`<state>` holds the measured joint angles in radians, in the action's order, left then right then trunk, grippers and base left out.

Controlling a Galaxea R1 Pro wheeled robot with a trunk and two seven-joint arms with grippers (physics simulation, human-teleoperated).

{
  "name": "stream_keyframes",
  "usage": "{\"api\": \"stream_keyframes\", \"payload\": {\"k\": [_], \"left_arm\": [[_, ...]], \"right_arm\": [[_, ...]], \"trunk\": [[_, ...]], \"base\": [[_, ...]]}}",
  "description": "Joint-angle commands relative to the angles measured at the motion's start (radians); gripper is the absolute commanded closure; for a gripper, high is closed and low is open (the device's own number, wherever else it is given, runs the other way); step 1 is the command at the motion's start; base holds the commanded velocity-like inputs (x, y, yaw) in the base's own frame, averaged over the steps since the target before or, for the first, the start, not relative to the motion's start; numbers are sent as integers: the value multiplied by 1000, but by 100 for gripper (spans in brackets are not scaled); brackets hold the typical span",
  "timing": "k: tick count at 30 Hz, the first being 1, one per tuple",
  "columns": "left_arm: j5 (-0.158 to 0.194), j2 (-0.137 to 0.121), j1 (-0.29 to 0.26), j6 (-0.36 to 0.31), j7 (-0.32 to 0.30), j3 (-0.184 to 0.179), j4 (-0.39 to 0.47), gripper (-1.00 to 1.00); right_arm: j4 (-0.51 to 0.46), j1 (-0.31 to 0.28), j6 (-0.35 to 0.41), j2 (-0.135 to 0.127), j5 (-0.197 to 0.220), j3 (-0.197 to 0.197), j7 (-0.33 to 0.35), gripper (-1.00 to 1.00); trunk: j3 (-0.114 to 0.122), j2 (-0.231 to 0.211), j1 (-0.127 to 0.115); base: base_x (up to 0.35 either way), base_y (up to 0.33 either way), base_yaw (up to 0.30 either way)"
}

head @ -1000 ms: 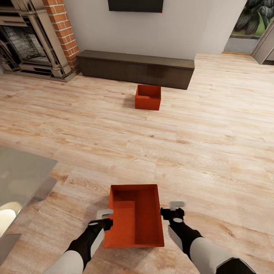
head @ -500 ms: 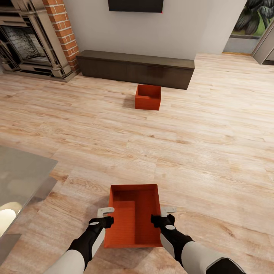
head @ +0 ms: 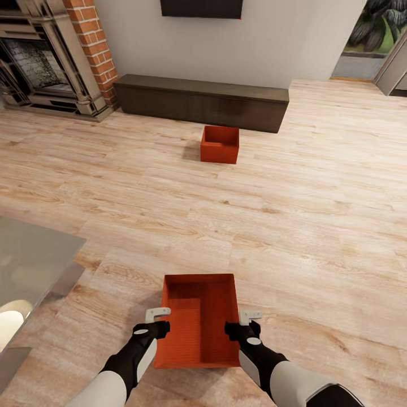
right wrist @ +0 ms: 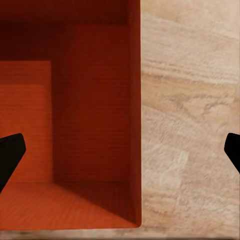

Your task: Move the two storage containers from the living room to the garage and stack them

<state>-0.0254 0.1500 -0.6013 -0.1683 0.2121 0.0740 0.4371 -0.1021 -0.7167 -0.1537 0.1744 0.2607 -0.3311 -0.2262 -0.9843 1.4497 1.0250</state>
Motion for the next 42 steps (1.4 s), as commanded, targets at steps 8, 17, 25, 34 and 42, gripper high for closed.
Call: {"api": "stream_keyframes", "payload": {"k": [8, 17, 25, 34, 42], "left_arm": [[0, 2, 0, -4, 1, 6, 4, -100], [-3, 0, 0, -5, 2, 6, 12, -100], [-17, -6, 0, -7, 4, -3, 12, -100], [-35, -7, 0, -5, 4, -2, 14, -100], [-36, -8, 0, -8, 3, -4, 13, -100]], "right_arm": [[5, 0, -4, -2, 8, -8, -2, -100], [5, 0, -4, -4, 4, -8, -2, -100], [5, 0, -4, -4, 0, -9, -2, -100], [5, 0, -4, -4, 0, -10, -2, -100], [5, 0, -4, -4, 2, -10, -2, -100]], "trunk": [[-1, 0, 0], [-1, 0, 0], [-1, 0, 0], [-7, 14, 8], [-32, 70, 38]], "base": [[0, 0, 0], [0, 0, 0], [0, 0, 0], [0, 0, 0], [0, 0, 0]]}}
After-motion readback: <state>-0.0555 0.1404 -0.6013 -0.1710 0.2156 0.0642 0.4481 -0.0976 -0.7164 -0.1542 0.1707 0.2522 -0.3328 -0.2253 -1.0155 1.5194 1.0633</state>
